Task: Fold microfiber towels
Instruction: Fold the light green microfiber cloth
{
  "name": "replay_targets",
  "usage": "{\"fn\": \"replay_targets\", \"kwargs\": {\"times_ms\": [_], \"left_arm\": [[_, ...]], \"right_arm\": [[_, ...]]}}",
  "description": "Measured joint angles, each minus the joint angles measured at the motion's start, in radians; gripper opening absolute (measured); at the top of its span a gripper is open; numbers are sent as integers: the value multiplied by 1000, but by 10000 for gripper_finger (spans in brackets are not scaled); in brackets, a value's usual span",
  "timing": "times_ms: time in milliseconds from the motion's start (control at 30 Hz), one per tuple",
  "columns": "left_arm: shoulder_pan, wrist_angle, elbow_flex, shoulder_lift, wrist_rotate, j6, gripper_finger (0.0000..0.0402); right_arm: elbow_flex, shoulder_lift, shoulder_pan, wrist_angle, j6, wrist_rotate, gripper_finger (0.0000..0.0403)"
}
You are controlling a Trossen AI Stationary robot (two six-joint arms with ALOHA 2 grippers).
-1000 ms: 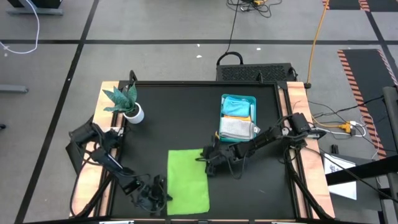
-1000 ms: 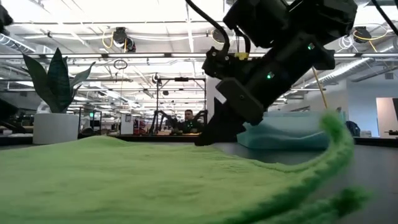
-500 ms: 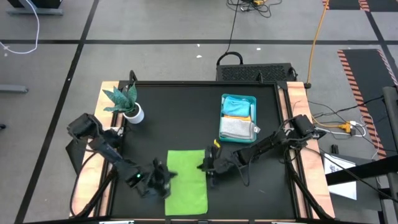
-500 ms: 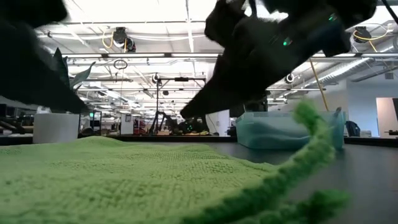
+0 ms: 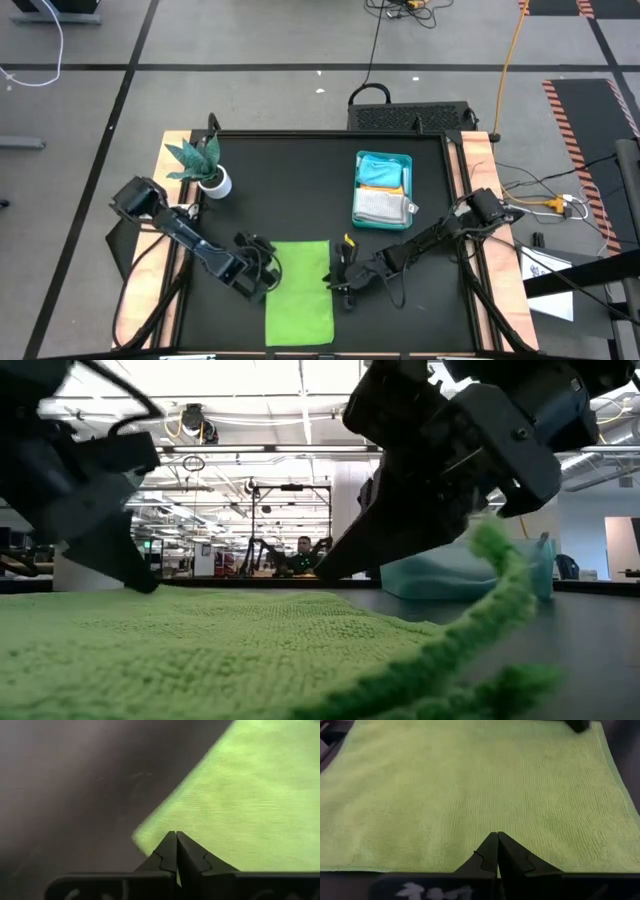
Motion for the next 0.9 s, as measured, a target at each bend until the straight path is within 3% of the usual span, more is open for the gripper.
{"fn": "replay_targets", "kwargs": {"times_ms": [267,533,733,900], "left_arm": [[-73,-155,2,-82,-16,-144,3],[-49,28,-126,-63,-49,-146,3],[-65,-139,-109,-99,-4,-230,2],[-93,-37,-86,-131,-59,-143,2]], "right_arm": [[0,0,-6,0,1,1,0],[0,0,-6,16,0,0,0],[0,0,-5,15,0,0,0],[0,0,-5,15,0,0,0]]}}
